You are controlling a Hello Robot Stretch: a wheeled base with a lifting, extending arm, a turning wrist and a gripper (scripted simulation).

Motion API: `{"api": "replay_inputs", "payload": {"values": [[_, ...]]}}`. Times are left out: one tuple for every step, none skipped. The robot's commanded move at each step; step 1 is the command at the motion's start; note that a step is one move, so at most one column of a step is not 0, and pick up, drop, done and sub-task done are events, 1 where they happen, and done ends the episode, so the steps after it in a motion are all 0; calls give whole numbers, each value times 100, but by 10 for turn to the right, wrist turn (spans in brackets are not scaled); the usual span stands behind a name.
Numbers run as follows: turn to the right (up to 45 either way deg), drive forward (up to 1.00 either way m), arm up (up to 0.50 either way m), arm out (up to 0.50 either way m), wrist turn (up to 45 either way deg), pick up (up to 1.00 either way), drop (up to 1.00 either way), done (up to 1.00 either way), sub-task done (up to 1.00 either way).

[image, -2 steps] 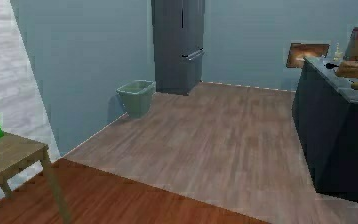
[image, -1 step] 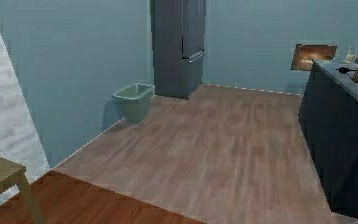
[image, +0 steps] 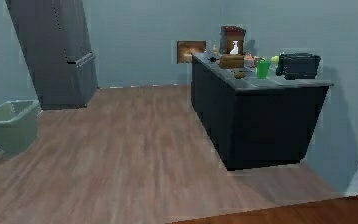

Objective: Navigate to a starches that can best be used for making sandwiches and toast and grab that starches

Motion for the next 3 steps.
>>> {"api": "replay_inputs", "payload": {"values": [[0, 75, 0, 0, 0, 0, 0, 0, 0], [240, 0, 0, 0, 0, 0, 0, 0, 0], [0, 45, 0, 0, 0, 0, 0, 0, 0]]}}
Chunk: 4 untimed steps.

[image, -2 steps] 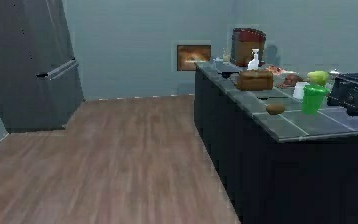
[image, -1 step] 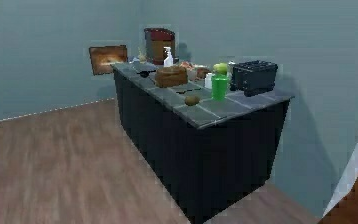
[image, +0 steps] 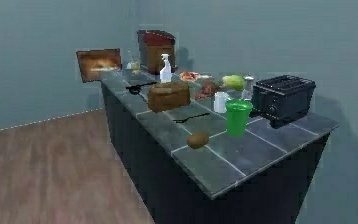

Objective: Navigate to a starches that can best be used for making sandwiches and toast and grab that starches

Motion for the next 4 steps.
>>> {"api": "replay_inputs", "payload": {"values": [[-450, 0, 0, 0, 0, 0, 0, 0, 0], [-450, 0, 0, 0, 0, 0, 0, 0, 0], [450, 0, 0, 0, 0, 0, 0, 0, 0], [60, 0, 0, 0, 0, 0, 0, 0, 0]]}}
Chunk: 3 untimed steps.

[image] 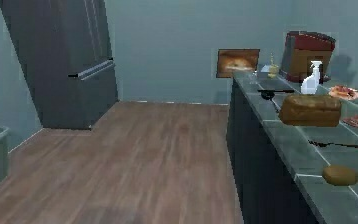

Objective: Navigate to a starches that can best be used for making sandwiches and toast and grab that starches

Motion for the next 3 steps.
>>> {"api": "replay_inputs", "payload": {"values": [[0, 90, 0, 0, 0, 0, 0, 0, 0], [0, 0, 50, 0, 0, 0, 0, 0, 0], [0, 0, 38, 0, 0, 0, 0, 0, 0]]}}
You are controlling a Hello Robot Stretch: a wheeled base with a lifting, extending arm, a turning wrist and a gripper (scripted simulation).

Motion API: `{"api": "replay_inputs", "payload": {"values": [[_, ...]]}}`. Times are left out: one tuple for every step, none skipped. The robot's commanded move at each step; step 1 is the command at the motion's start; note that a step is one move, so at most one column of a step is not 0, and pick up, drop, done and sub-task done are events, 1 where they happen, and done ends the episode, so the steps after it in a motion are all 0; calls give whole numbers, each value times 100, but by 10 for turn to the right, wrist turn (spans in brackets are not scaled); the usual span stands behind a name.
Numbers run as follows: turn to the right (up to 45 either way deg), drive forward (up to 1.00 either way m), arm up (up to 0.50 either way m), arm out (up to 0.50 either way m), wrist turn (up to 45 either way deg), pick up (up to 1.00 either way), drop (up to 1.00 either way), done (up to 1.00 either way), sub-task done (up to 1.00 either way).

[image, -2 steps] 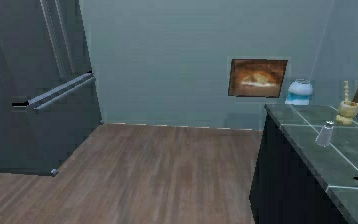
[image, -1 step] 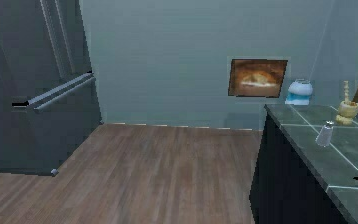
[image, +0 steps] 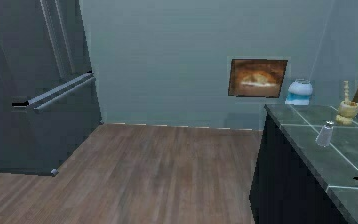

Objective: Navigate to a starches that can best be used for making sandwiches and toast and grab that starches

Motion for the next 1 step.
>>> {"api": "replay_inputs", "payload": {"values": [[0, 0, 0, 24, 0, 0, 0, 0, 0]]}}
